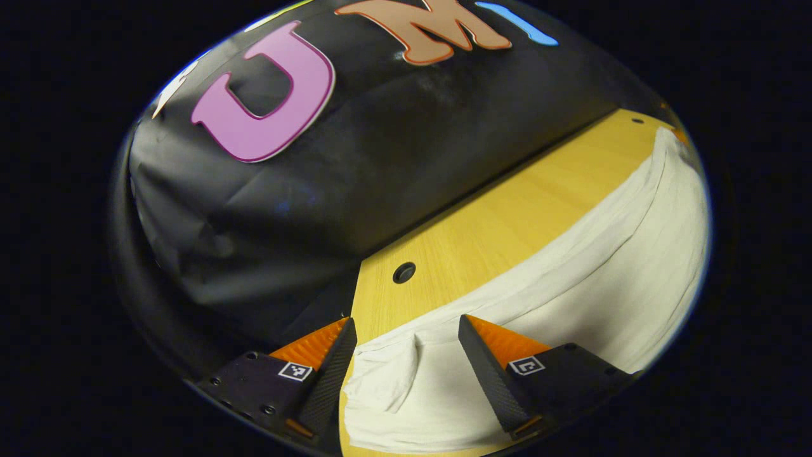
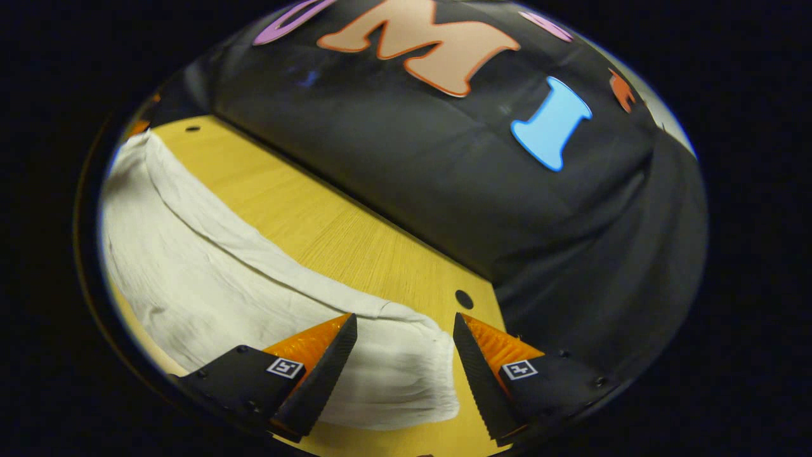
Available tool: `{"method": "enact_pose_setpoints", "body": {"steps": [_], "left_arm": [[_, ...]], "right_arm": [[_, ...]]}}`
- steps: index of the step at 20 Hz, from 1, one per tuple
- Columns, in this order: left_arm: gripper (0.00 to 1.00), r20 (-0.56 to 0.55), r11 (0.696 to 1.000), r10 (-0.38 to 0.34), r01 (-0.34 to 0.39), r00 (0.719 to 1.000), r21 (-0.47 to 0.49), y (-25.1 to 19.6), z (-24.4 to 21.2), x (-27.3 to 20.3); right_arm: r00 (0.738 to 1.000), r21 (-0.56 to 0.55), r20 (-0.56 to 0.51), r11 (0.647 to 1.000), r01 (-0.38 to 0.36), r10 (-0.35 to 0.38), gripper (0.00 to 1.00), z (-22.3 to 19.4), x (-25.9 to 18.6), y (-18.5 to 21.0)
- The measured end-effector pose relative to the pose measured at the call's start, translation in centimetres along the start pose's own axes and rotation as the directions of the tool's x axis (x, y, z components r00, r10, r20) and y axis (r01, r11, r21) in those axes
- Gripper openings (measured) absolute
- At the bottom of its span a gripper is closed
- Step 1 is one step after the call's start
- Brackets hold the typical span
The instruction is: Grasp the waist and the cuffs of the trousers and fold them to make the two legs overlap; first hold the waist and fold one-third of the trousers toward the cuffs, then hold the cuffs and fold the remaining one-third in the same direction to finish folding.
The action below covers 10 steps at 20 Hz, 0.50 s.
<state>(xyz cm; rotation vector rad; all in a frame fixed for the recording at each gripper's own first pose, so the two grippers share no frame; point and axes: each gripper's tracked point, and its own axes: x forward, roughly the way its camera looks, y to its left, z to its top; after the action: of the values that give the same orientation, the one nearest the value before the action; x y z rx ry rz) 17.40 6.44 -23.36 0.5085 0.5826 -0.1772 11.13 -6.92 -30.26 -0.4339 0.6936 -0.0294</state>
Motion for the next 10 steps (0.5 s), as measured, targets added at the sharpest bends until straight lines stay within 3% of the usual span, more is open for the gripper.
{"method": "enact_pose_setpoints", "body": {"steps": [4,10], "left_arm": [[0.96,0.090,0.987,-0.045,0.059,0.995,-0.151,-1.8,3.4,-3.8],[0.96,0.182,0.953,-0.052,0.103,0.982,-0.285,-0.4,8.8,-5.9]], "right_arm": [[0.999,0.217,-0.027,0.976,-0.012,0.018,1.00,-1.3,-1.1,-1.7],[0.997,0.313,-0.069,0.950,0.004,0.019,1.00,-5.3,-1.8,-4.5]]}}
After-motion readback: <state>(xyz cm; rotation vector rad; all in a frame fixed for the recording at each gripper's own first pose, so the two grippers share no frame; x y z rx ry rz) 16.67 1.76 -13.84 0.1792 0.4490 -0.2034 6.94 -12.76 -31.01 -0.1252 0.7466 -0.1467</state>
